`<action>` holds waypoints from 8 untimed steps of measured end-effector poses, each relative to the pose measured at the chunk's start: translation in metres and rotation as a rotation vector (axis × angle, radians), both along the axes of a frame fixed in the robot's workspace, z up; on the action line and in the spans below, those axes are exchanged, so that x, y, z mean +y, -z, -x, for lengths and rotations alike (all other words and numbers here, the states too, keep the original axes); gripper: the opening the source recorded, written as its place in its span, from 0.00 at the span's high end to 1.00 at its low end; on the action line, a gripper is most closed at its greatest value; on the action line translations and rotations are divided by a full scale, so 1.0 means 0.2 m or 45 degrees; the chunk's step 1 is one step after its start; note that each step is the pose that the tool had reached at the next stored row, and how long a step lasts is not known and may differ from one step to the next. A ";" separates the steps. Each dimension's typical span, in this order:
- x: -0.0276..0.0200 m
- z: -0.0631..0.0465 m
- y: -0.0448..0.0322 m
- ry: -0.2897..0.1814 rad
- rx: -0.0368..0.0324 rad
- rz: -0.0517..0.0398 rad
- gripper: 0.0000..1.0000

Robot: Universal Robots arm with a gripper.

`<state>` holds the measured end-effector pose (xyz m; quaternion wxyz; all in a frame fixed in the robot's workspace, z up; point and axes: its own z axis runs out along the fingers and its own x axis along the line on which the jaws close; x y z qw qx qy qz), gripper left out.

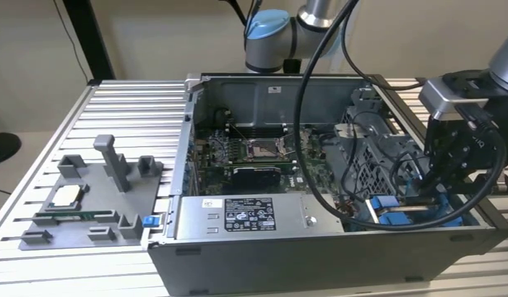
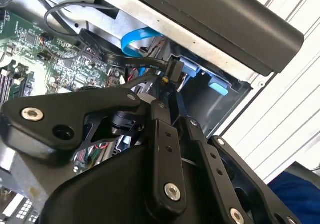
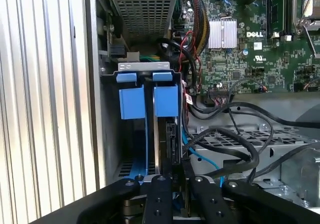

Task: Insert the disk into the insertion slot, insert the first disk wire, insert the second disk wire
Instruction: 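Insert the first disk wire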

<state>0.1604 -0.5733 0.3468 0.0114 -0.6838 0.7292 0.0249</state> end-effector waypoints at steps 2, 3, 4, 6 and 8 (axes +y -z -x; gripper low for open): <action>0.000 0.00 0.003 0.000 0.0127 0.001 1.00; 0.000 -0.01 0.005 0.000 0.0133 0.001 1.00; 0.000 -0.01 0.008 0.000 0.0133 0.001 1.00; 0.000 -0.01 0.017 0.000 0.0134 0.001 1.00; 0.000 -0.01 0.024 0.000 0.0134 0.001 1.00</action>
